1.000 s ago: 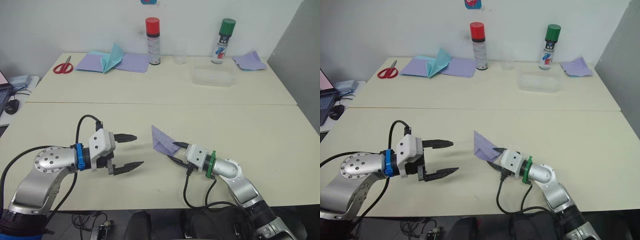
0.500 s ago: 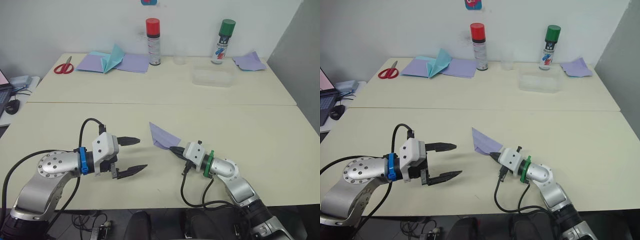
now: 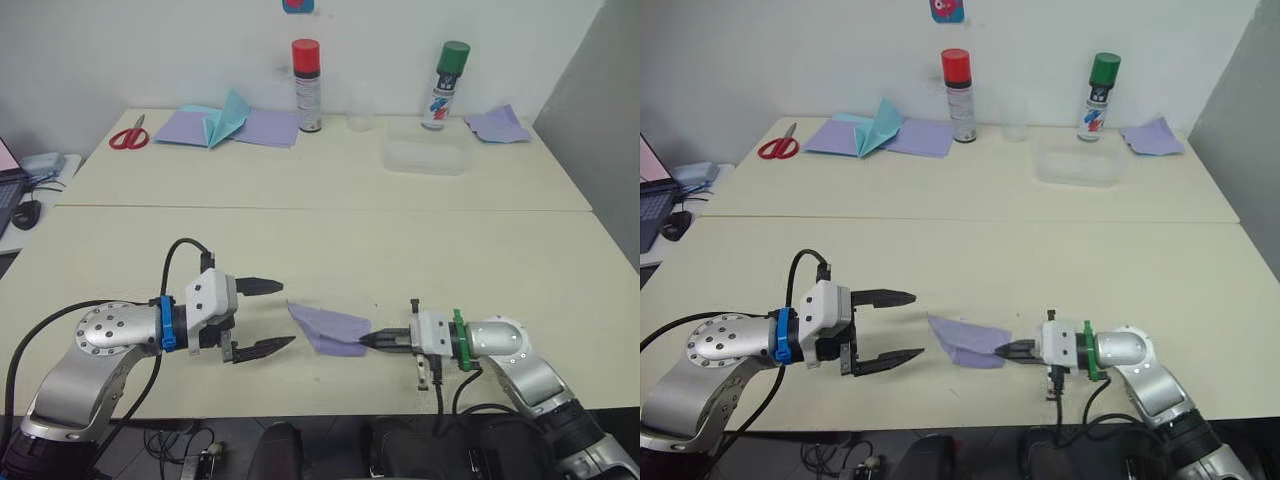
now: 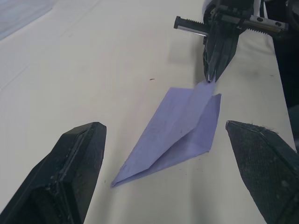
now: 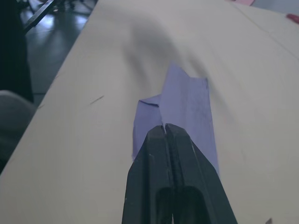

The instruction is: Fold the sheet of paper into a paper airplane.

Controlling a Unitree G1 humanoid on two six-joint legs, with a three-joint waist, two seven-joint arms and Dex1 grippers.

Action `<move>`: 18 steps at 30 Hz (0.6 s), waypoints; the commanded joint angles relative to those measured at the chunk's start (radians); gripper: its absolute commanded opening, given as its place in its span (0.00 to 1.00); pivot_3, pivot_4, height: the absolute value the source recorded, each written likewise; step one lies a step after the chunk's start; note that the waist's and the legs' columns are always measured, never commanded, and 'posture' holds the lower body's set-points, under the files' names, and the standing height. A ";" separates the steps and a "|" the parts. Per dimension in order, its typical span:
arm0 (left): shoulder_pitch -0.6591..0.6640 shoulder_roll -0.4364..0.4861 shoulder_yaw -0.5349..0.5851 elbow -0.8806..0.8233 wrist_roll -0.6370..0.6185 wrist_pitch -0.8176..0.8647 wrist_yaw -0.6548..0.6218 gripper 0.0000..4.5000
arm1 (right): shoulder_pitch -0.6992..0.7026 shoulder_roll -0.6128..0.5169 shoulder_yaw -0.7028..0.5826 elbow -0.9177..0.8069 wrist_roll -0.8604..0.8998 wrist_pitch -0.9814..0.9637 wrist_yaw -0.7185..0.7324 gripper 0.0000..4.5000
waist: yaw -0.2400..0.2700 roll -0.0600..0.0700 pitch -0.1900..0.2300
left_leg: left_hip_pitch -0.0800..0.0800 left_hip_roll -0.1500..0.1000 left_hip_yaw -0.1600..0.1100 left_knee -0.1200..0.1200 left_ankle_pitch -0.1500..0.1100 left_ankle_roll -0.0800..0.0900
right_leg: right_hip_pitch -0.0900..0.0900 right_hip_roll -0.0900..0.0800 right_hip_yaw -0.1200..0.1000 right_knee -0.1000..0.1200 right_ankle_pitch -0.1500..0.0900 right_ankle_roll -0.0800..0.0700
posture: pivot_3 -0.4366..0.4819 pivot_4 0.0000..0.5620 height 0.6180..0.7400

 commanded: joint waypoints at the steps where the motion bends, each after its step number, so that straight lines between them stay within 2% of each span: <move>1: 0.008 0.016 0.001 -0.018 -0.002 -0.015 -0.025 1.00 | 0.001 -0.015 -0.013 0.016 0.072 -0.089 0.114 0.00 | 0.000 0.000 0.000 | 0.000 0.000 0.000 0.000 0.000 0.000 | 0.000 0.000 0.000 0.000 0.000 0.000 | 0.48 0.27 1.00; 5: 0.018 0.017 -0.004 -0.022 0.009 -0.016 -0.031 1.00 | -0.003 -0.019 -0.006 0.057 0.084 -0.150 0.188 0.00 | 0.000 0.000 0.000 | 0.000 0.000 0.000 0.000 0.000 0.000 | 0.000 0.000 0.000 0.000 0.000 0.000 | 0.48 0.27 1.00; 12: 0.008 0.007 -0.023 -0.046 0.015 0.008 -0.015 1.00 | -0.017 0.002 -0.006 0.069 0.073 -0.140 0.196 0.00 | 0.001 0.000 0.000 | 0.001 0.000 0.001 0.000 0.000 0.000 | 0.000 0.000 0.000 0.001 0.000 0.000 | 0.48 0.27 1.00; 17: -0.017 0.003 -0.040 -0.031 0.015 0.019 -0.004 1.00 | -0.007 0.000 -0.017 0.019 0.084 -0.105 0.174 0.35 | 0.001 0.000 0.000 | 0.001 0.000 0.001 0.000 0.000 0.000 | 0.000 0.000 0.000 0.001 0.000 0.000 | 0.48 0.27 1.00; 18: -0.026 -0.003 -0.046 -0.023 0.017 0.024 0.004 1.00 | -0.005 -0.003 -0.019 0.011 0.085 -0.101 0.174 0.35 | 0.001 0.000 0.000 | 0.001 0.000 0.001 0.000 0.000 0.000 | 0.000 0.000 0.000 0.001 0.000 0.000 | 0.48 0.27 1.00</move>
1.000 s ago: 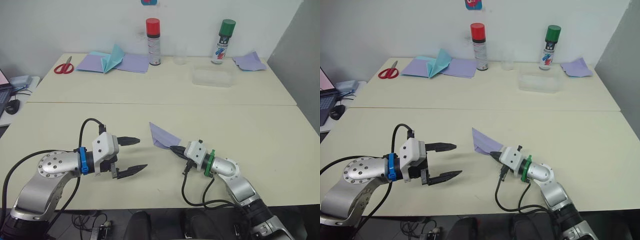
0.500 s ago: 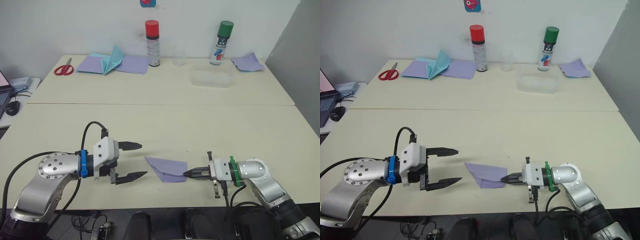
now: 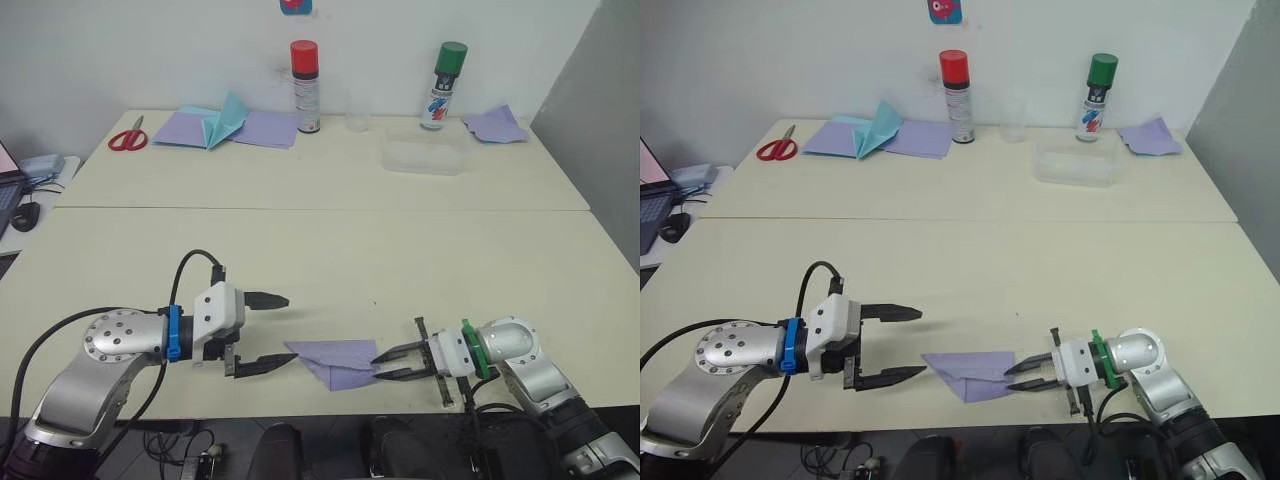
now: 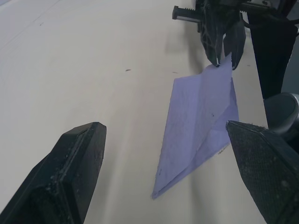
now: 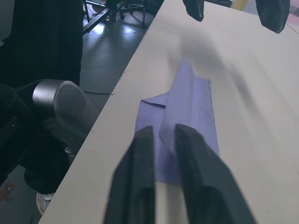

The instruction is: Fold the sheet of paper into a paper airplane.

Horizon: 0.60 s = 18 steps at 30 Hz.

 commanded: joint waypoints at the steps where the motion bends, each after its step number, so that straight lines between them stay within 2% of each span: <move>1: -0.045 -0.024 -0.020 0.004 0.007 0.011 0.029 1.00 | 0.007 -0.010 -0.024 -0.062 0.029 0.014 -0.009 0.35 | 0.000 0.000 0.000 | 0.000 0.000 0.000 0.000 0.000 0.000 | 0.000 0.000 0.000 0.000 0.000 0.000 | 0.48 0.27 1.00; 2: -0.060 -0.038 -0.034 0.016 0.014 0.012 0.038 1.00 | 0.012 -0.014 -0.028 -0.072 0.031 0.019 -0.012 0.35 | 0.000 0.000 0.000 | 0.000 0.000 0.000 0.000 0.000 0.000 | 0.000 0.000 0.000 0.000 0.000 0.000 | 0.48 0.27 1.00; 5: -0.093 -0.077 -0.074 0.039 0.031 0.017 0.054 0.87 | 0.035 -0.030 -0.044 -0.123 0.052 0.055 -0.030 0.36 | 0.001 0.000 0.000 | 0.000 -0.001 0.000 0.000 0.000 0.000 | 0.001 0.000 0.000 0.000 0.000 0.000 | 0.48 0.27 1.00; 15: -0.050 -0.051 -0.223 0.069 0.157 -0.051 -0.010 0.17 | 0.088 -0.057 -0.067 -0.234 0.056 0.155 -0.084 0.36 | -0.001 0.000 0.000 | 0.000 0.000 0.000 0.000 0.000 0.000 | 0.000 0.001 0.000 0.000 0.000 0.000 | 0.48 0.27 1.00; 18: -0.042 -0.048 -0.254 0.090 0.213 -0.068 0.001 0.00 | 0.100 -0.064 -0.061 -0.248 0.036 0.173 -0.099 0.36 | 0.000 0.000 0.000 | 0.000 0.000 0.000 0.000 0.000 0.000 | 0.000 0.001 0.000 0.000 0.000 0.001 | 0.48 0.27 1.00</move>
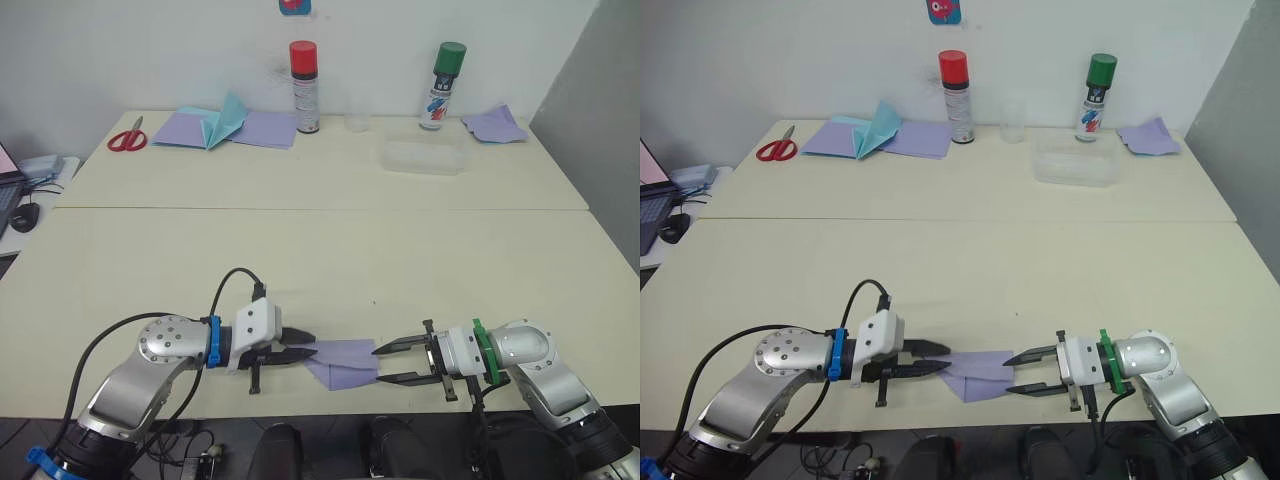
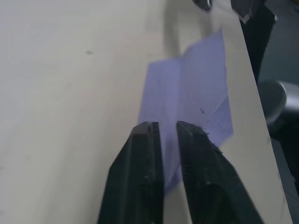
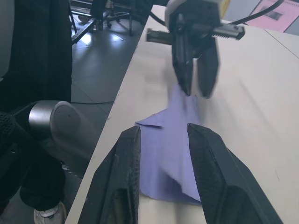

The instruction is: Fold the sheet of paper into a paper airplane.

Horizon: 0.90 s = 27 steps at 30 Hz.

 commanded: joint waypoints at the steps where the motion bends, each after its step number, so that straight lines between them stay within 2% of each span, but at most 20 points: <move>1: 0.003 0.008 -0.025 0.006 0.054 -0.030 0.006 0.00 | 0.015 -0.014 -0.008 -0.045 -0.016 0.016 -0.021 0.36 | 0.001 0.000 0.000 | 0.000 0.000 0.000 0.000 0.000 0.000 | 0.000 0.000 0.000 0.000 0.000 0.000 | 0.48 0.27 1.00; 9: -0.009 -0.002 -0.066 0.059 0.111 0.005 0.025 0.00 | 0.054 -0.060 0.000 -0.078 -0.041 0.047 -0.007 0.36 | 0.001 0.001 -0.001 | 0.000 -0.001 0.001 0.000 0.000 0.000 | 0.000 0.000 0.000 0.000 0.000 0.000 | 0.48 0.27 1.00; 16: -0.033 -0.020 -0.049 0.073 0.066 0.107 0.035 0.00 | 0.074 -0.103 0.018 -0.097 -0.055 0.027 0.031 0.36 | 0.001 0.001 -0.002 | 0.001 -0.001 0.000 0.001 0.001 0.001 | 0.001 0.000 0.000 0.000 0.001 0.002 | 0.48 0.27 1.00; 20: -0.034 -0.015 -0.052 0.064 0.043 0.147 0.024 0.00 | 0.054 -0.064 0.008 -0.054 -0.099 -0.032 -0.024 0.36 | 0.001 0.001 -0.002 | 0.002 -0.001 0.000 0.001 0.002 0.003 | 0.002 0.000 0.000 0.000 0.001 0.002 | 0.48 0.27 1.00; 27: -0.041 -0.014 -0.067 0.062 0.043 0.152 0.013 0.00 | 0.015 -0.025 0.016 0.117 -0.229 -0.325 -0.087 0.36 | 0.001 0.001 -0.003 | 0.002 -0.002 0.001 0.001 0.002 0.003 | 0.002 0.000 0.000 0.000 0.001 0.002 | 0.48 0.27 1.00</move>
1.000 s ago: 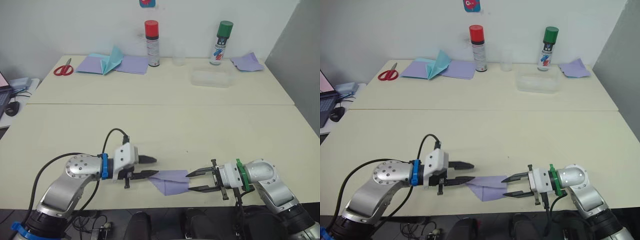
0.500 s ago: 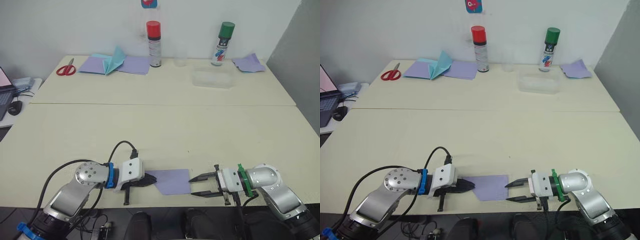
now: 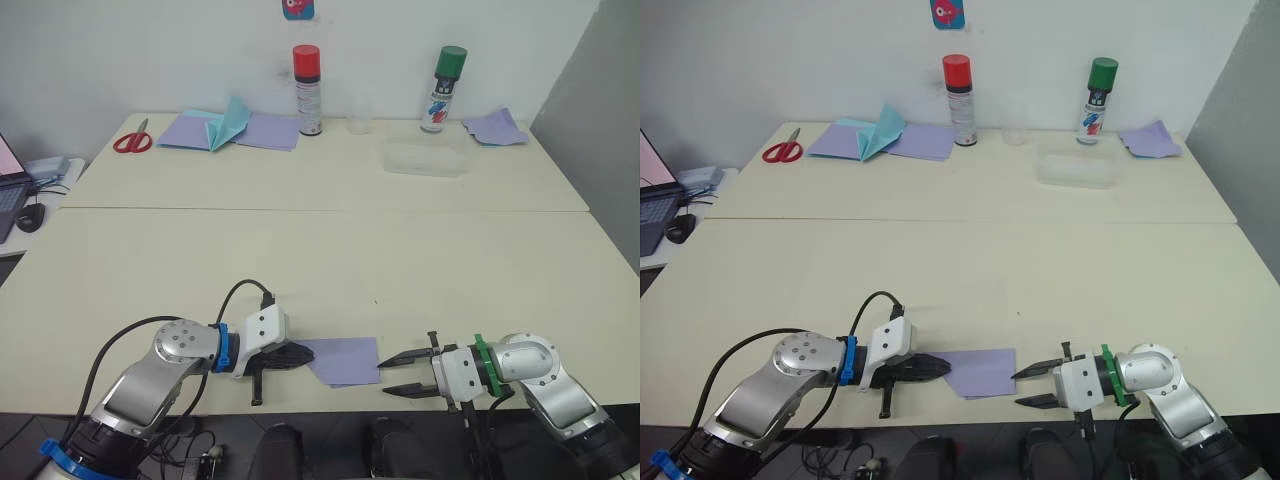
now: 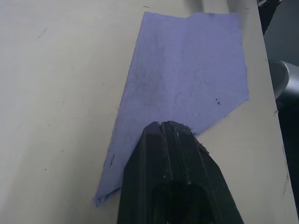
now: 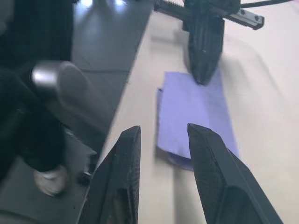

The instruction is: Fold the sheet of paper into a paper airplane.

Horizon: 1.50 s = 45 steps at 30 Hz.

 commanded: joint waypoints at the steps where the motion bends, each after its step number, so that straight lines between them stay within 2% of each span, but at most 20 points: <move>1: -0.002 0.004 -0.027 0.025 0.020 0.021 -0.001 0.00 | -0.016 0.008 0.002 0.056 -0.036 -0.122 -0.029 0.36 | 0.000 0.000 0.000 | 0.000 0.000 0.000 0.000 0.000 0.000 | 0.000 0.000 0.000 0.000 0.000 0.000 | 0.48 0.27 1.00; 9: -0.015 -0.003 -0.041 0.032 0.023 0.025 -0.007 0.00 | -0.034 0.036 0.023 0.099 -0.051 -0.168 -0.077 0.36 | 0.000 0.000 0.000 | 0.000 0.000 0.000 0.000 0.000 0.000 | 0.001 0.000 0.000 0.000 0.000 0.000 | 0.48 0.27 1.00; 29: -0.016 -0.004 -0.066 0.022 0.031 0.031 -0.002 0.00 | -0.128 0.170 0.105 0.106 -0.047 -0.027 -0.131 0.36 | 0.003 0.000 0.000 | 0.007 0.001 -0.003 0.000 0.000 0.000 | 0.011 -0.002 0.001 -0.001 -0.002 -0.004 | 0.48 0.27 1.00; 35: -0.017 -0.002 -0.068 0.021 0.031 0.032 -0.004 0.00 | -0.131 0.168 0.113 0.100 -0.046 0.009 -0.125 0.36 | 0.003 0.000 0.000 | 0.007 0.001 -0.003 0.000 0.000 0.000 | 0.012 -0.003 0.001 -0.001 -0.002 -0.003 | 0.48 0.27 1.00; 38: -0.016 0.001 -0.068 0.023 0.032 0.032 -0.005 0.00 | -0.127 0.162 0.115 0.082 -0.002 0.072 -0.095 0.23 | 0.003 0.000 0.000 | 0.007 0.001 -0.003 0.000 0.000 0.000 | 0.012 -0.003 0.001 -0.001 -0.002 -0.004 | 0.48 0.27 1.00; 41: -0.015 0.003 -0.067 0.023 0.030 0.034 -0.005 0.00 | -0.121 0.162 0.111 0.049 0.038 0.140 -0.080 0.01 | 0.003 0.000 0.000 | 0.007 0.001 -0.004 0.000 0.000 0.000 | 0.012 -0.003 0.001 -0.001 -0.003 -0.005 | 0.48 0.27 1.00; 45: -0.009 0.005 -0.036 0.011 -0.007 0.079 0.000 0.00 | -0.118 0.166 0.109 0.008 0.057 0.219 -0.084 0.01 | 0.003 0.000 0.000 | 0.007 0.001 -0.004 0.000 0.000 0.000 | 0.012 -0.003 0.001 -0.001 -0.004 -0.006 | 0.48 0.27 1.00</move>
